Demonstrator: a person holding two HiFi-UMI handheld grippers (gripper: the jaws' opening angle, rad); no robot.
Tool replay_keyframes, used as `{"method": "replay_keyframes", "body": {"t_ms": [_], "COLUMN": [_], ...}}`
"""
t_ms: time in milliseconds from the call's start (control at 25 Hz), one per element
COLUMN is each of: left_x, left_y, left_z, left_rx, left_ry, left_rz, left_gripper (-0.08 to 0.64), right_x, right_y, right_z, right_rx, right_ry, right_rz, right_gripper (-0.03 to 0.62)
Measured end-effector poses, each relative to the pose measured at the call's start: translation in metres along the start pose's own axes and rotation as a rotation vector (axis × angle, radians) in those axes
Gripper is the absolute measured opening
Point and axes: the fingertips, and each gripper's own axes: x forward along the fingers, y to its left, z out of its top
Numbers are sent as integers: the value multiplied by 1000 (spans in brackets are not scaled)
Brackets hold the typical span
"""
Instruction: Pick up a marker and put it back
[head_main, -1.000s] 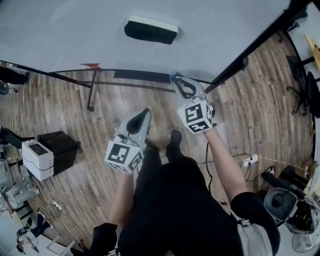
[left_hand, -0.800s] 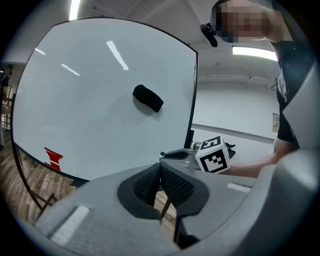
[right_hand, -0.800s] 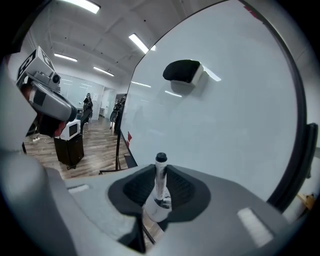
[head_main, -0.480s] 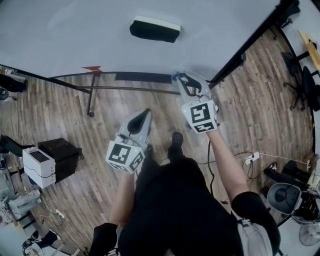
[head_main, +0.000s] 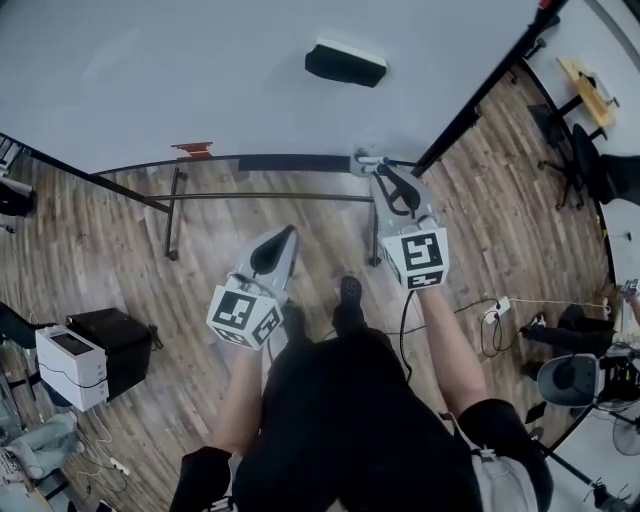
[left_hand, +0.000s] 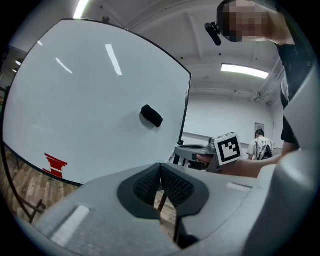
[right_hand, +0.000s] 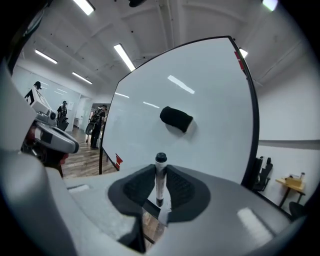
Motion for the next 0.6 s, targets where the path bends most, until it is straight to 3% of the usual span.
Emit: {"method": "replay_keyframes", "body": {"t_ms": [240, 600], "left_x": [-33, -57], "left_y": [19, 13], "left_z": [3, 0], "left_rx": [-19, 4], "left_ry": [-22, -7], "left_rz": [-51, -195], "left_gripper": [11, 11], "right_x": [-31, -83], "right_y": [35, 76], "right_z": [23, 33], "right_rx": [68, 208], "right_ry": [-19, -54], "right_rz": [-58, -178], "right_gripper": [64, 66]}}
